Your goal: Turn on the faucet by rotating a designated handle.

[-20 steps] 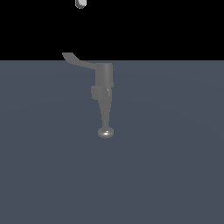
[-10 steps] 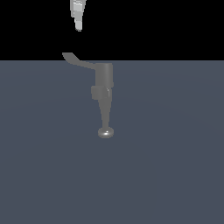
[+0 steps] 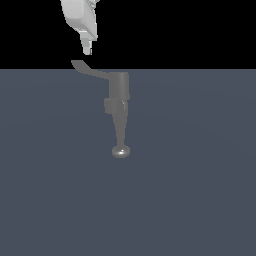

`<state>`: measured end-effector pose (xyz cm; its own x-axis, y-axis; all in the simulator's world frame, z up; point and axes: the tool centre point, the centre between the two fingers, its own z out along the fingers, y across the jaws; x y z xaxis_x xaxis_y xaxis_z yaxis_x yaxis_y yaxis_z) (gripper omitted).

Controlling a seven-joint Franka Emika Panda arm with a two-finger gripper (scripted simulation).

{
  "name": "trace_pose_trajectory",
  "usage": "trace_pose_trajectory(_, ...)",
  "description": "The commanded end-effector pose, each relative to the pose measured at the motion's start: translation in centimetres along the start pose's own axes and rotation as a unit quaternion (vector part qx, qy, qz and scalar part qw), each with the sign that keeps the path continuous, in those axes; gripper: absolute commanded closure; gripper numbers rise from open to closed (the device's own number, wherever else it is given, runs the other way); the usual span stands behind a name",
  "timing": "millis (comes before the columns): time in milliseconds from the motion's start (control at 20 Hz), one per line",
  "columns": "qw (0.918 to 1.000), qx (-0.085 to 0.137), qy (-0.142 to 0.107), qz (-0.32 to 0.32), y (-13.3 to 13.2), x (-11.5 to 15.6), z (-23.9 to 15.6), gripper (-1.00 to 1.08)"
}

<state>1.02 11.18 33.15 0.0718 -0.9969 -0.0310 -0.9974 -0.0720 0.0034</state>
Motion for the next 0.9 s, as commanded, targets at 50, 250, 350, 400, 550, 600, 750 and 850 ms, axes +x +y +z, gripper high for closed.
trace_pose_trajectory(50, 0.9995, 0.001, 0.006, 0.032, -0.8, -0.5, 1.2, 1.08)
trace_pose_trajectory(250, 0.9983, 0.002, 0.011, 0.057, -1.4, -0.9, 2.2, 1.08)
trace_pose_trajectory(350, 0.9977, 0.002, 0.012, 0.066, -1.6, -1.0, 2.6, 1.08)
trace_pose_trajectory(400, 0.9975, 0.002, 0.013, 0.070, -1.7, -1.1, 2.7, 1.08)
trace_pose_trajectory(550, 0.9969, 0.003, 0.015, 0.078, -1.9, -1.2, 3.1, 1.08)
trace_pose_trajectory(600, 0.9968, 0.003, 0.015, 0.079, -2.0, -1.2, 3.1, 1.08)
trace_pose_trajectory(750, 0.9967, 0.003, 0.015, 0.080, -2.0, -1.2, 3.2, 1.08)
trace_pose_trajectory(850, 0.9967, 0.003, 0.015, 0.080, -2.0, -1.2, 3.2, 1.08)
